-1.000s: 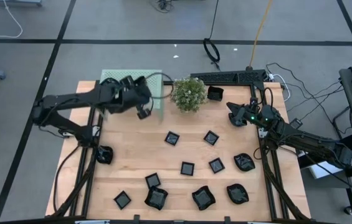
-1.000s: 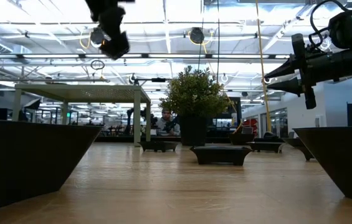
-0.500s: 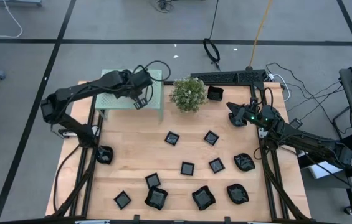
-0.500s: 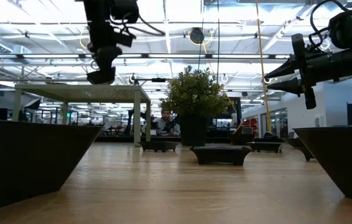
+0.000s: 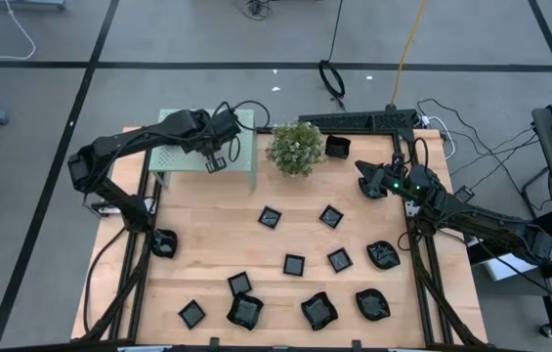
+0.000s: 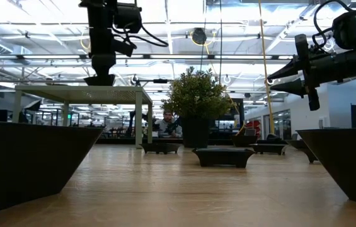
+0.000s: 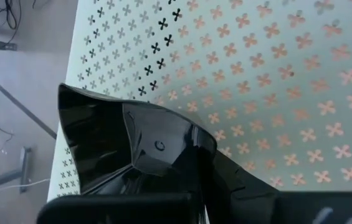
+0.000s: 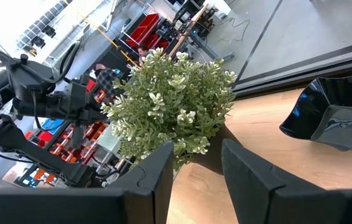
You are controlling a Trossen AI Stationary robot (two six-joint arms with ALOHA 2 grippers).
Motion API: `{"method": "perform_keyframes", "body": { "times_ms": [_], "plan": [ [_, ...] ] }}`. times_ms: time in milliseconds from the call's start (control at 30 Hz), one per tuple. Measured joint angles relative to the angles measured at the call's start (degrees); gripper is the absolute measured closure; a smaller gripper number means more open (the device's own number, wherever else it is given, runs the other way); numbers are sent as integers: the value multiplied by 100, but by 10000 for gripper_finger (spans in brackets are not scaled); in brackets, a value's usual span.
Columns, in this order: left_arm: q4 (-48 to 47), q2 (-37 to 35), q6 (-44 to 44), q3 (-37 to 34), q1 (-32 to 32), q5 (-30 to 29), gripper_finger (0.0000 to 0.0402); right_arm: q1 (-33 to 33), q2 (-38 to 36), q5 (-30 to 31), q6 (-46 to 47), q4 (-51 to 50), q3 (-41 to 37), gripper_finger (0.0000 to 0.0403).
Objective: Pick & Place Mini shaped plates
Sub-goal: Put the distorted square plate on the shelf, then put the square plate on the shelf
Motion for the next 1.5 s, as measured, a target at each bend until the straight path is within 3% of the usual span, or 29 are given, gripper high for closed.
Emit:
{"method": "perform_keyframes", "body": {
  "times_ms": [633, 800, 967, 1033, 1133, 1300, 1400, 1500],
  "plan": [
    [-83, -2, -774, 0, -276, -52, 247, -1, 0, 0, -1, -2, 0, 280],
    [-148, -2, -537, 183, -481, -109, 235, 0, 0, 0, -1, -2, 0, 280],
    [-207, -2, -651, 803, -676, -900, 240, -1, 0, 0, -2, -2, 0, 280],
    [-200, -4, -913, 1123, -766, -929, 245, -1, 0, 0, -1, -2, 0, 280],
    [-148, -11, -1825, 1591, -940, -504, 251, -1, 0, 0, 0, -1, 0, 280],
    [156, -17, -3347, 1862, -1323, 1392, 258, -1, 0, 0, -2, -2, 0, 280],
    [66, -13, -3685, 1862, -1607, 2480, 261, -1, 0, 0, 0, -2, 0, 280],
    [-227, -13, -3961, 1752, -2023, 2876, 261, -1, 0, 0, -1, 0, 0, 280]
  ]
}}
